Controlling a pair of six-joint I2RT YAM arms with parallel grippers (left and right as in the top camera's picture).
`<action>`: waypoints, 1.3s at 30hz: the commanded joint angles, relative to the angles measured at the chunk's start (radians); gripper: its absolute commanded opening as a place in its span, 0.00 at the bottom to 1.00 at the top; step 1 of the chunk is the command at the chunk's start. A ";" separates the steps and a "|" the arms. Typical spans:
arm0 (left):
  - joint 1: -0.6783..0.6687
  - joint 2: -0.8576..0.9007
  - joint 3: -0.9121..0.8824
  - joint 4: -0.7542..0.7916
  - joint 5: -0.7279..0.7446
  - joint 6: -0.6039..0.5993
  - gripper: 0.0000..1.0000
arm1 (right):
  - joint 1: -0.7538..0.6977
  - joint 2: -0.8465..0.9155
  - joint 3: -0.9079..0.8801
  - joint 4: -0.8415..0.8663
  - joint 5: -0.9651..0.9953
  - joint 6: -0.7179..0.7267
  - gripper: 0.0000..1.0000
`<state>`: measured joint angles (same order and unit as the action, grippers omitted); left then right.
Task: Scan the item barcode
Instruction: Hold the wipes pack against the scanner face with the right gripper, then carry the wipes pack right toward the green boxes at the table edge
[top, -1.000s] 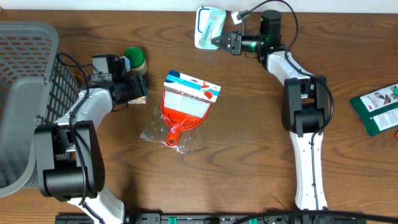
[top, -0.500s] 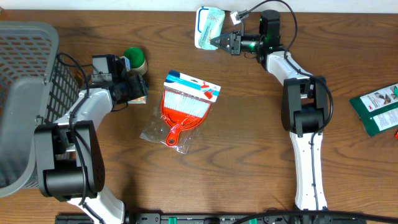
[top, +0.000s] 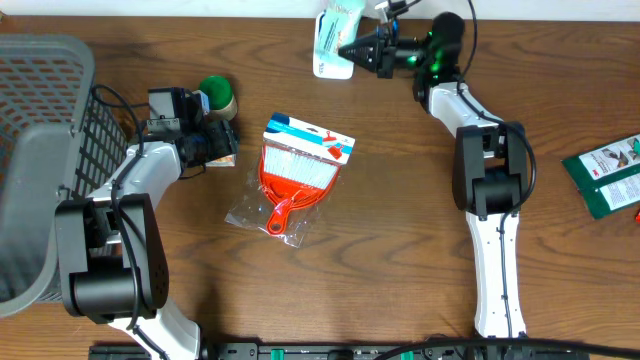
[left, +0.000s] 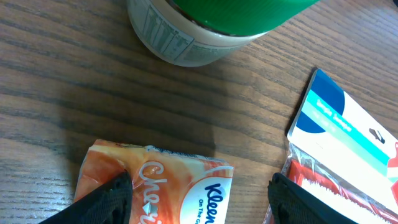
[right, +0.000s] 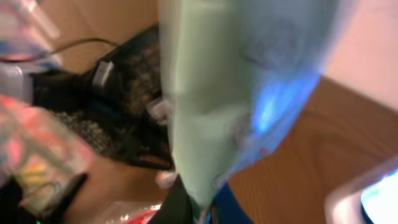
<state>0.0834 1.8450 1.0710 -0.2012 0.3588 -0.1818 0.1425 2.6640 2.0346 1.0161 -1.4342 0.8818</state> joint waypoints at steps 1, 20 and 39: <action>0.005 0.047 -0.021 -0.015 -0.039 0.005 0.71 | -0.002 -0.055 0.015 0.293 -0.099 0.514 0.01; 0.005 0.047 -0.021 -0.033 -0.039 0.005 0.71 | -0.014 -0.108 0.016 -0.015 -0.004 0.768 0.01; 0.005 0.047 -0.021 -0.032 -0.039 0.006 0.71 | -0.098 -0.111 0.071 -1.217 0.494 -0.264 0.02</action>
<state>0.0834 1.8462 1.0710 -0.2070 0.3588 -0.1818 0.0360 2.5835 2.0594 -0.0994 -1.0836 0.8997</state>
